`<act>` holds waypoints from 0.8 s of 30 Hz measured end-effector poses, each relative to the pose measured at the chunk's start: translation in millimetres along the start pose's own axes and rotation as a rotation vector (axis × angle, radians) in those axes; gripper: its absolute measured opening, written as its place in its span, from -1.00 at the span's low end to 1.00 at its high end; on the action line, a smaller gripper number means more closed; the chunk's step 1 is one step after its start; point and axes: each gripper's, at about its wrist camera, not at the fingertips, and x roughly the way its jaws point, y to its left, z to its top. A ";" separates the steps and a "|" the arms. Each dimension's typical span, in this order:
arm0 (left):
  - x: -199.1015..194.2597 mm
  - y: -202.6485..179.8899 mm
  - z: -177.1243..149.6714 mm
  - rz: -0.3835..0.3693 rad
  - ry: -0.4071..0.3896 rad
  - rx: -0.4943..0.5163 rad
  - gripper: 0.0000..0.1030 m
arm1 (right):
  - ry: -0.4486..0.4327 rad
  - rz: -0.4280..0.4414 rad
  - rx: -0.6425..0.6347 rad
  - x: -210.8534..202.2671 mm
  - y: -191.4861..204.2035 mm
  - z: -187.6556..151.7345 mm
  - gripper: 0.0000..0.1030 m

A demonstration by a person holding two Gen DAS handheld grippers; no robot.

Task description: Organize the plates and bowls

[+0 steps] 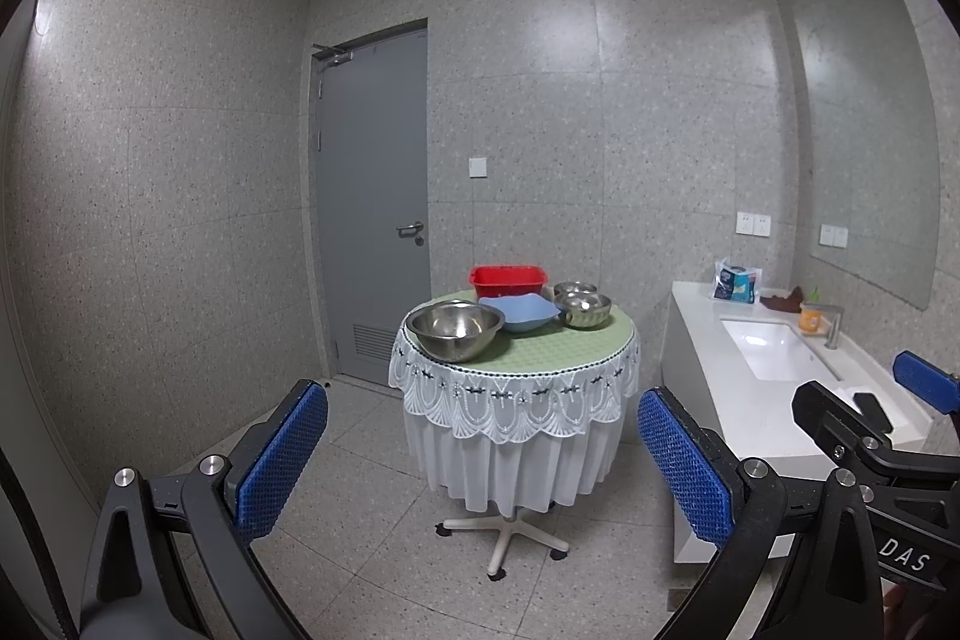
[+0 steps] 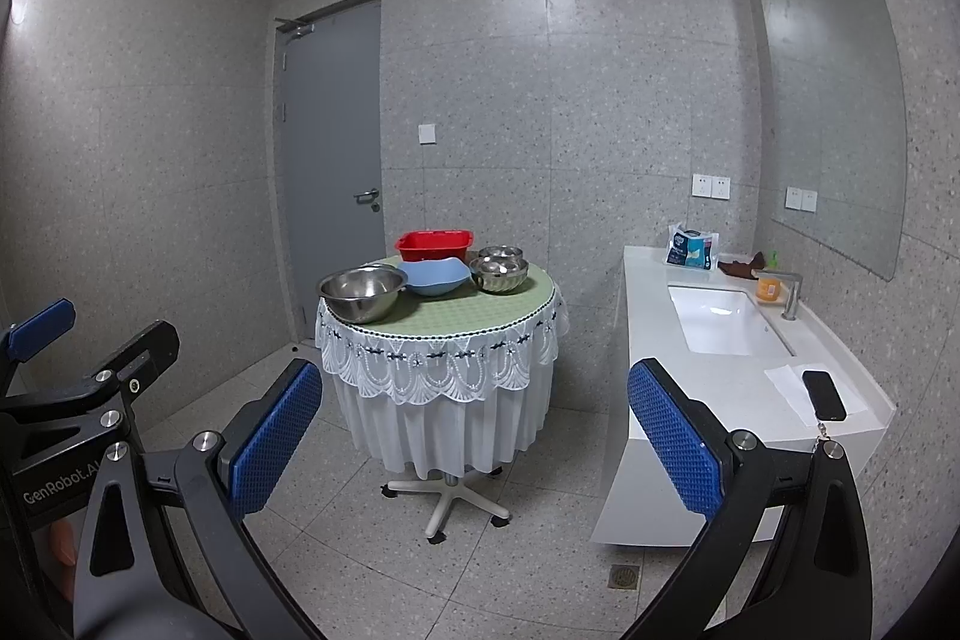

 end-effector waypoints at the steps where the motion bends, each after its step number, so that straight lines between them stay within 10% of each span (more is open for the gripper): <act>1: -0.3 0.4 -0.3 0.000 -0.001 0.000 0.99 | -0.002 -0.001 0.000 0.0 0.0 -0.2 1.00; 24: -2.1 -1.5 -3.3 0.003 -0.002 0.004 0.99 | 0.003 0.000 0.003 -0.6 -1.6 -1.3 1.00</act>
